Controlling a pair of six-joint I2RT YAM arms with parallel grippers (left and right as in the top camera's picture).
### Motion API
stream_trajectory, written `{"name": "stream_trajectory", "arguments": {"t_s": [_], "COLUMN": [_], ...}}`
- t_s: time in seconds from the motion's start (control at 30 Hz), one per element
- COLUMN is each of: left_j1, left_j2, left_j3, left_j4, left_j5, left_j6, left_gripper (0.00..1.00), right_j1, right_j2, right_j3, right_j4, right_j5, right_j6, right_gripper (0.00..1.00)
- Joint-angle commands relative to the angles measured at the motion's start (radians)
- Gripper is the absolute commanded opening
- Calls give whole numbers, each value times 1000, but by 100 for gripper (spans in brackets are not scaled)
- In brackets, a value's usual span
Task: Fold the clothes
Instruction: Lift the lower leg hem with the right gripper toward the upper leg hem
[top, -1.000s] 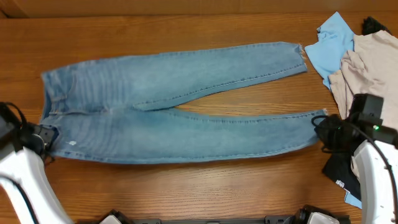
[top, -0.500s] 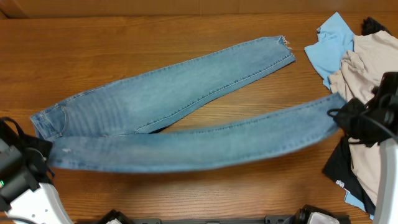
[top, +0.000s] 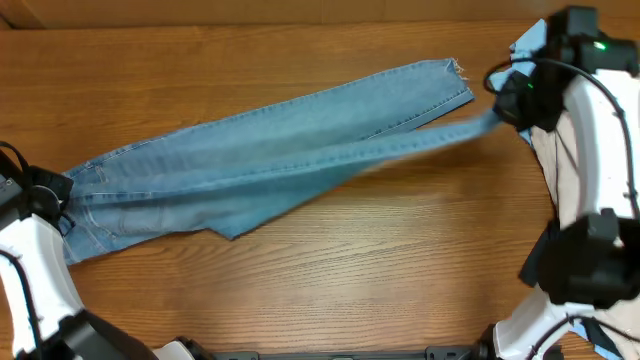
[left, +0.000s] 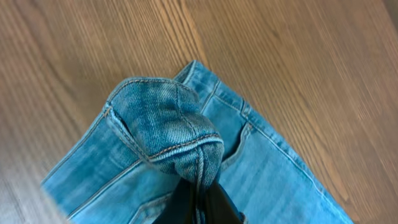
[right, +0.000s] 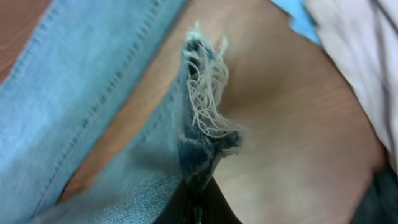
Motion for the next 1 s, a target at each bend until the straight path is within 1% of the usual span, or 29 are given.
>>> {"name": "stream_trajectory", "arguments": {"t_s": [0.0,0.17,0.33,0.57,0.63,0.7,0.77,0.93,0.97], "left_j1": [13,10,-11,-16,-16,-16,-16,-16,-16], "left_j2": [43,89,133,164,164,170,179,192,193], "left_j3": [32,32,32,32,32,32,32,32,32], "left_j4": [55,125,143,192,209,225,235,238,241], "left_j5": [-31,1,-3,-14,-14,-14,-14,-43,-56], "left_j6": [11,10,10,10,10,10,9,10,10], "left_gripper": [4,4,7,5,6,9,9,9,9], "right_j1": [21,30,31,34,34,34,34,31,31], "right_j2": [37,97,156,184,185,192,202,204,204], "right_j3": [62,62,62,62,62,62,62,63,76], "right_j4": [67,180,228,336,353,368,358,249,204], "right_j5": [95,95,94,95,95,95,95,129,135], "right_j6": [-22,-21,-21,-24,-21,-21,-18,64,79], "right_gripper": [4,4,4,4,4,4,4,4,4]}}
